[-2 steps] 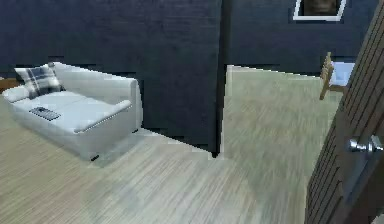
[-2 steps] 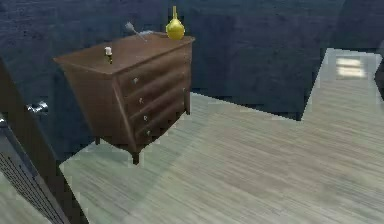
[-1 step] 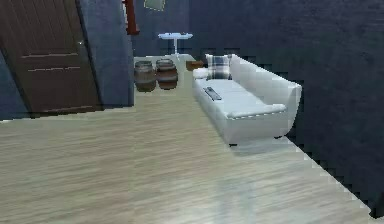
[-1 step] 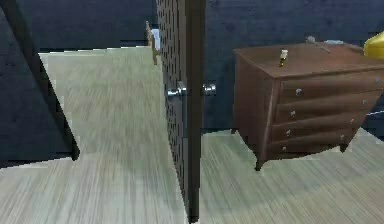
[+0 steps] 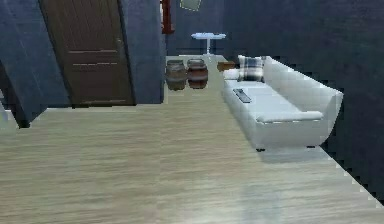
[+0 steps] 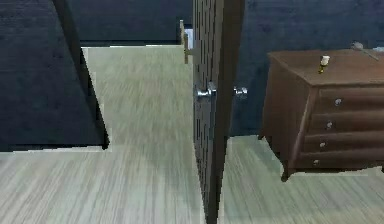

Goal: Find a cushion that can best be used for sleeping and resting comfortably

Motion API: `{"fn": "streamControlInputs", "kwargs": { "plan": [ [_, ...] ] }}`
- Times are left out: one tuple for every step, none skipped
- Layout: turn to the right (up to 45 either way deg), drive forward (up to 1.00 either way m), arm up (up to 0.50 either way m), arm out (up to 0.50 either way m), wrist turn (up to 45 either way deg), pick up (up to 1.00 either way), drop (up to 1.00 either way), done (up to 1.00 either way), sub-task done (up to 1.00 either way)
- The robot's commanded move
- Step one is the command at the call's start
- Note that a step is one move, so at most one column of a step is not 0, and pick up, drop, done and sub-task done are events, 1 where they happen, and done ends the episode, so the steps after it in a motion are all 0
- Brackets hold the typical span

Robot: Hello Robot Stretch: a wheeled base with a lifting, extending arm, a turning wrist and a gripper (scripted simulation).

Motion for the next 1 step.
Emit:
{"fn": "streamControlInputs", "kwargs": {
  "plan": [
    [0.0,1.00,0.00,0.00,0.0,0.00,0.00,0.00,0.00]
  ]
}}
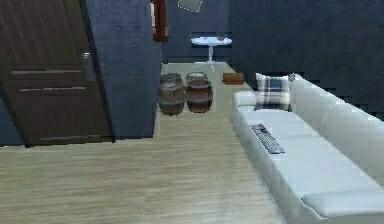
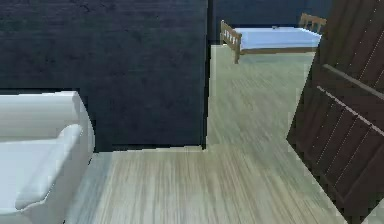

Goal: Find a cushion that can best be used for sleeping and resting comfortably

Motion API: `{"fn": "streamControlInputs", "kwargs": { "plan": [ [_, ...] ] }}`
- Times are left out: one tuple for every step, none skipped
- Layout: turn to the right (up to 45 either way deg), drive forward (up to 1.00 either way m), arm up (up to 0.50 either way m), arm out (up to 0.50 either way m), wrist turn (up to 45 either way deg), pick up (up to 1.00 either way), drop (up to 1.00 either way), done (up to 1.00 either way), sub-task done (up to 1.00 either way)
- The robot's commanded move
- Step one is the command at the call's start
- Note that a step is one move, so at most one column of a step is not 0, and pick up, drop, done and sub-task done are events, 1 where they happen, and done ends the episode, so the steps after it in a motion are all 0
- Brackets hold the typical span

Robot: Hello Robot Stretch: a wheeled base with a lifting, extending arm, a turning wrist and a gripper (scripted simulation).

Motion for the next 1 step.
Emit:
{"fn": "streamControlInputs", "kwargs": {
  "plan": [
    [0.0,1.00,0.00,0.00,0.0,0.00,0.00,0.00,0.00]
  ]
}}
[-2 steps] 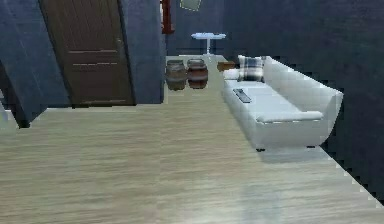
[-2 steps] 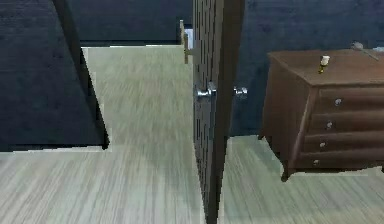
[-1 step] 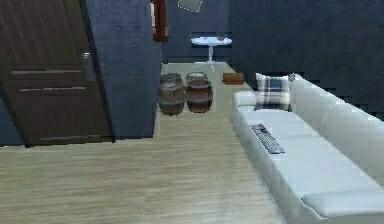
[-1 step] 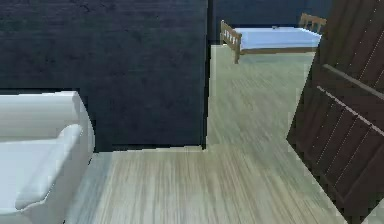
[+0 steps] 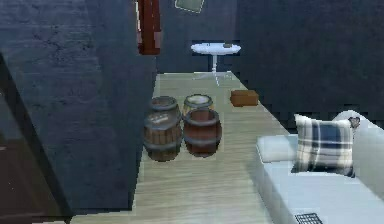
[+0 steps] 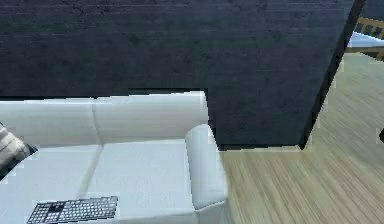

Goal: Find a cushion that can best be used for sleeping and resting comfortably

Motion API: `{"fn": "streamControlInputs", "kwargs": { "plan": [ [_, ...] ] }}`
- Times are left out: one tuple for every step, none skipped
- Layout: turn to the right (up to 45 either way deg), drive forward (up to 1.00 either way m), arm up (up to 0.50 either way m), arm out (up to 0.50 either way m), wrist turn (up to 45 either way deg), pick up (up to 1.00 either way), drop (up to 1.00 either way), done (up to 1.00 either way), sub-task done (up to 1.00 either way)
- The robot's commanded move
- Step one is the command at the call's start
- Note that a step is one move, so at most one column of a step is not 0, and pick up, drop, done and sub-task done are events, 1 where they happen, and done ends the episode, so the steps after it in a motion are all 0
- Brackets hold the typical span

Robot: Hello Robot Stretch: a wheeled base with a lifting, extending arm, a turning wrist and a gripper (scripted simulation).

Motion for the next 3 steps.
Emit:
{"fn": "streamControlInputs", "kwargs": {
  "plan": [
    [0.0,0.40,0.00,0.00,0.0,0.00,0.00,0.00,0.00],
    [45.0,0.00,0.00,0.00,0.0,0.00,0.00,0.00,0.00],
    [0.0,0.00,0.00,0.00,0.0,0.00,0.00,1.00,0.00]
  ]
}}
